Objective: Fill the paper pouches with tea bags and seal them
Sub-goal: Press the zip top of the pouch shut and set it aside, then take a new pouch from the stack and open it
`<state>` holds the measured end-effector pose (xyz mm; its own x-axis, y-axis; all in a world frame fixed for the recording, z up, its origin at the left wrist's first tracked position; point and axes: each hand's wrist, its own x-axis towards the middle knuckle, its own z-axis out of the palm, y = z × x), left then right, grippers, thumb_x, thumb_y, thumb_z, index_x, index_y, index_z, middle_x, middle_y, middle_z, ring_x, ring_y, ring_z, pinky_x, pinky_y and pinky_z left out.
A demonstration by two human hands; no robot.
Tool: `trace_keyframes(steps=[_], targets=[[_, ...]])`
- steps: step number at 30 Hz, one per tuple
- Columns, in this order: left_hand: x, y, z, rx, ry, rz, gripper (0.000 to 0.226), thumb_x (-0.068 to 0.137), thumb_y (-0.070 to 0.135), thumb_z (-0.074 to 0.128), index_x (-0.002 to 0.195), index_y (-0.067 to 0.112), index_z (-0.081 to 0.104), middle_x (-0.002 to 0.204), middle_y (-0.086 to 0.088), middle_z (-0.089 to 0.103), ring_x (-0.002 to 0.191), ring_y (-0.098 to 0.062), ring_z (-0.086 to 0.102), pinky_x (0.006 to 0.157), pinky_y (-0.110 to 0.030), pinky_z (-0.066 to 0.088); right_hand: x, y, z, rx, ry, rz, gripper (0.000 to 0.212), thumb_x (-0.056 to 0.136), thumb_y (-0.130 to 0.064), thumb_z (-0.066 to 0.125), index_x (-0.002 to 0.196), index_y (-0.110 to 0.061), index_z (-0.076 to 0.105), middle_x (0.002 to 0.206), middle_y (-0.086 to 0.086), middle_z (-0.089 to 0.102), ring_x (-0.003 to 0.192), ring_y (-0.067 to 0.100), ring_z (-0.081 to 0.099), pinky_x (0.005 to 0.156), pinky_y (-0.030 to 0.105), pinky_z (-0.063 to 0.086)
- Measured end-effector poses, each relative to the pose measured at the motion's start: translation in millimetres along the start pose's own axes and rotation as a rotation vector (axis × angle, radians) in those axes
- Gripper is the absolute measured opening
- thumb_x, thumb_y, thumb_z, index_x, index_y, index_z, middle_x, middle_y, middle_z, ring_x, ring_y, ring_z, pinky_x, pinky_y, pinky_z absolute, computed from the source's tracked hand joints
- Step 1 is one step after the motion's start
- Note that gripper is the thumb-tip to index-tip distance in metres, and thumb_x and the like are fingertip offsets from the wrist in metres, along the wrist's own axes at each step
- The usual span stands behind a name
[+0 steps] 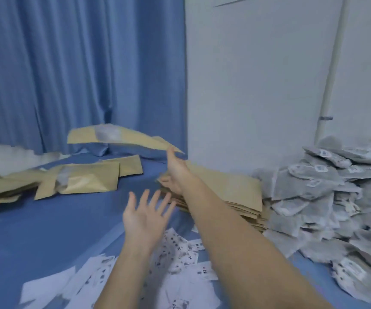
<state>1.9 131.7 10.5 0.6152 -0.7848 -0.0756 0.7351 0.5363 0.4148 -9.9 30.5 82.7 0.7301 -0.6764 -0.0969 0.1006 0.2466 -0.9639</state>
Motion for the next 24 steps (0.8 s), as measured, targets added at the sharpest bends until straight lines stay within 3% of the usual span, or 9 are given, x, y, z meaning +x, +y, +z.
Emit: trace_keyframes(steps=[2, 4, 7, 11, 14, 16, 18, 21, 24], targets=[[13.1, 4.1, -7.7, 0.085, 0.061, -0.009, 0.061, 0.098, 0.048, 0.037, 0.148, 0.014, 0.027, 0.147, -0.013, 0.039, 0.128, -0.038, 0.044, 0.099, -0.049, 0.039, 21.1, 21.2, -1.9, -0.184, 0.146, -0.045, 0.073, 0.094, -0.052, 0.038, 0.148, -0.010, 0.013, 0.099, 0.013, 0.058, 0.089, 0.028, 0.058, 0.082, 0.028, 0.046], [27.9, 4.2, -16.9, 0.132, 0.098, -0.015, 0.059, 0.098, 0.045, 0.040, 0.146, 0.012, 0.031, 0.145, -0.012, 0.041, 0.127, -0.037, 0.045, 0.099, -0.046, 0.039, 33.4, 46.1, -31.6, -0.530, 0.255, -0.143, 0.067, 0.096, -0.043, 0.040, 0.148, -0.009, 0.013, 0.137, 0.012, 0.046, 0.124, 0.026, 0.045, 0.087, 0.022, 0.037], [44.5, -6.2, -20.4, 0.199, 0.148, -0.065, 0.056, 0.097, 0.040, 0.044, 0.143, 0.009, 0.035, 0.145, -0.013, 0.040, 0.128, -0.037, 0.044, 0.105, -0.045, 0.037, 45.0, 73.5, -92.5, -1.154, 0.405, -0.352, 0.061, 0.096, -0.036, 0.043, 0.145, -0.006, 0.022, 0.151, 0.010, 0.027, 0.138, 0.025, 0.027, 0.108, 0.030, 0.023], [61.0, -24.4, -21.3, 0.223, 0.166, -0.151, 0.057, 0.096, 0.038, 0.048, 0.143, 0.008, 0.034, 0.144, -0.016, 0.040, 0.126, -0.040, 0.045, 0.105, -0.047, 0.038, 54.4, 86.6, -150.3, -1.682, 0.454, -0.310, 0.082, 0.088, -0.061, 0.041, 0.148, -0.013, 0.011, 0.153, 0.007, 0.021, 0.140, 0.024, 0.018, 0.115, 0.039, 0.013], [70.1, -35.6, -20.0, 0.233, 0.171, -0.185, 0.060, 0.095, 0.037, 0.051, 0.144, 0.009, 0.033, 0.145, -0.017, 0.040, 0.125, -0.042, 0.045, 0.103, -0.048, 0.040, 54.8, 89.8, -172.5, -1.768, 0.462, -0.176, 0.095, 0.083, -0.072, 0.036, 0.149, -0.010, 0.005, 0.151, 0.009, 0.029, 0.141, 0.025, 0.019, 0.115, 0.041, 0.009], [72.2, -42.5, -18.5, 0.245, 0.173, -0.205, 0.062, 0.093, 0.036, 0.054, 0.144, 0.009, 0.032, 0.144, -0.017, 0.040, 0.124, -0.043, 0.046, 0.101, -0.048, 0.041, 46.4, 91.3, -173.5, -1.835, 0.467, -0.243, 0.082, 0.089, -0.064, 0.037, 0.147, -0.011, 0.014, 0.137, 0.008, 0.049, 0.131, 0.024, 0.037, 0.113, 0.038, 0.016], [72.3, -49.6, -15.6, 0.281, 0.165, -0.224, 0.065, 0.090, 0.034, 0.060, 0.143, 0.008, 0.033, 0.142, -0.020, 0.042, 0.121, -0.043, 0.048, 0.098, -0.047, 0.043, 32.0, 92.9, -171.2, -1.897, 0.487, -0.506, 0.054, 0.092, -0.047, 0.047, 0.136, -0.017, 0.040, 0.106, 0.004, 0.067, 0.105, 0.022, 0.058, 0.101, 0.034, 0.034], [63.0, -62.4, -4.9, 0.366, 0.119, -0.276, 0.062, 0.084, 0.034, 0.066, 0.135, 0.008, 0.043, 0.132, -0.023, 0.049, 0.114, -0.043, 0.053, 0.099, -0.047, 0.044, 5.0, 105.0, -166.9, -1.829, 0.633, -1.014, 0.032, 0.062, -0.020, 0.083, 0.093, -0.019, 0.073, 0.055, 0.000, 0.061, 0.054, 0.021, 0.061, 0.062, 0.027, 0.051], [46.1, -73.2, 6.7, 0.446, 0.000, -0.297, 0.041, 0.083, 0.030, 0.066, 0.115, 0.006, 0.058, 0.116, -0.022, 0.063, 0.098, -0.037, 0.064, 0.091, -0.048, 0.051, -22.5, 118.4, -157.2, -1.678, 0.675, -1.290, 0.029, 0.065, -0.007, 0.078, 0.094, -0.014, 0.075, 0.061, 0.001, 0.061, 0.053, 0.020, 0.058, 0.052, 0.026, 0.048]])
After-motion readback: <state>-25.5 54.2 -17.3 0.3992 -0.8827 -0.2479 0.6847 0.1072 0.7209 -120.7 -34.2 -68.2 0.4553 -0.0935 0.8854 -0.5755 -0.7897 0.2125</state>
